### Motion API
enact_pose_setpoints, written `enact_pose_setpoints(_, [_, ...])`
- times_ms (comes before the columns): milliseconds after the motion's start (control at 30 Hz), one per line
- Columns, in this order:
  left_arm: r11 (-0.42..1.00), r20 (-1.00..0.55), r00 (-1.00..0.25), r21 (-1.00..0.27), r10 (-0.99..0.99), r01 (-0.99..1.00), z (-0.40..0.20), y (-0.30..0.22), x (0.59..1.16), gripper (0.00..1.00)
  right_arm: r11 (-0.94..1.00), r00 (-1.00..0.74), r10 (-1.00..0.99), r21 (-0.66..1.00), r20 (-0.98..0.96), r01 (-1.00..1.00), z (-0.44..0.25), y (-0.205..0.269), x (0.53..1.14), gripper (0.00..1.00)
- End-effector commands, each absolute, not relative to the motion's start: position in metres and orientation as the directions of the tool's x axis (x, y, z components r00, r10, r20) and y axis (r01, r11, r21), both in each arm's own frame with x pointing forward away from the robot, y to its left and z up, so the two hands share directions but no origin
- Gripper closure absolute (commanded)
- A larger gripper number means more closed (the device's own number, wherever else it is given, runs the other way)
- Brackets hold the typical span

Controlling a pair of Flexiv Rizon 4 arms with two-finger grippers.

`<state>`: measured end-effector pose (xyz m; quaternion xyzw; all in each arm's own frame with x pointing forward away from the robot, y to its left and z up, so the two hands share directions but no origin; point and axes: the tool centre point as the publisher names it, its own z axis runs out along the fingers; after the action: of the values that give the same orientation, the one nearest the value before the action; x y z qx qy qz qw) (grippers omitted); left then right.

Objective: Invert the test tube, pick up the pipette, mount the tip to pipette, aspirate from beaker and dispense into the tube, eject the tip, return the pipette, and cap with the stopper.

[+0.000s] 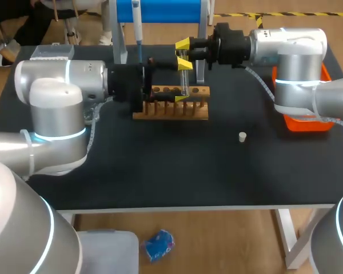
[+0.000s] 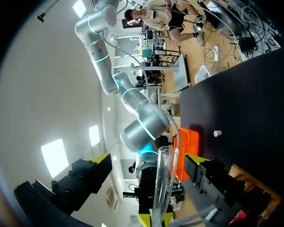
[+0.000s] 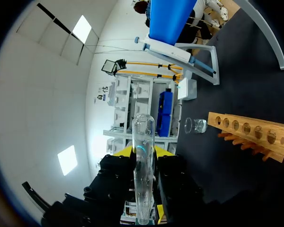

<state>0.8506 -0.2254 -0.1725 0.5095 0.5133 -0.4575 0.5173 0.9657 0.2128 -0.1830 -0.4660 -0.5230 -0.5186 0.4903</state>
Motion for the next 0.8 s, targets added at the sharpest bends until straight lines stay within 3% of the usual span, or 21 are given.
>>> enact_pose_setpoints(33, [0.048, -0.997, 0.057, 0.059, 0.044, 0.997, -0.176, -0.232, 0.855, 0.0, 0.027, -0.086, -0.02, 0.087, 0.996, 0.996, -0.183, 0.212, 0.965, 1.0])
enact_pose_setpoints(633, [0.01, -0.99, 0.136, 0.137, 0.049, 0.991, -0.176, -0.232, 0.887, 0.0, 0.027, -0.086, -0.02, 0.087, 0.996, 0.996, -0.183, 0.212, 0.965, 1.0])
enact_pose_setpoints(733, [0.016, -0.99, 0.129, 0.13, 0.054, 0.991, -0.176, -0.232, 0.887, 0.41, 0.027, -0.086, -0.02, 0.087, 0.996, 0.996, -0.183, 0.212, 0.965, 1.0])
enact_pose_setpoints(800, [0.019, -0.991, 0.123, 0.124, 0.054, 0.992, -0.176, -0.231, 0.886, 0.95, 0.027, -0.086, -0.02, 0.087, 0.996, 0.996, -0.183, 0.212, 0.965, 1.0])
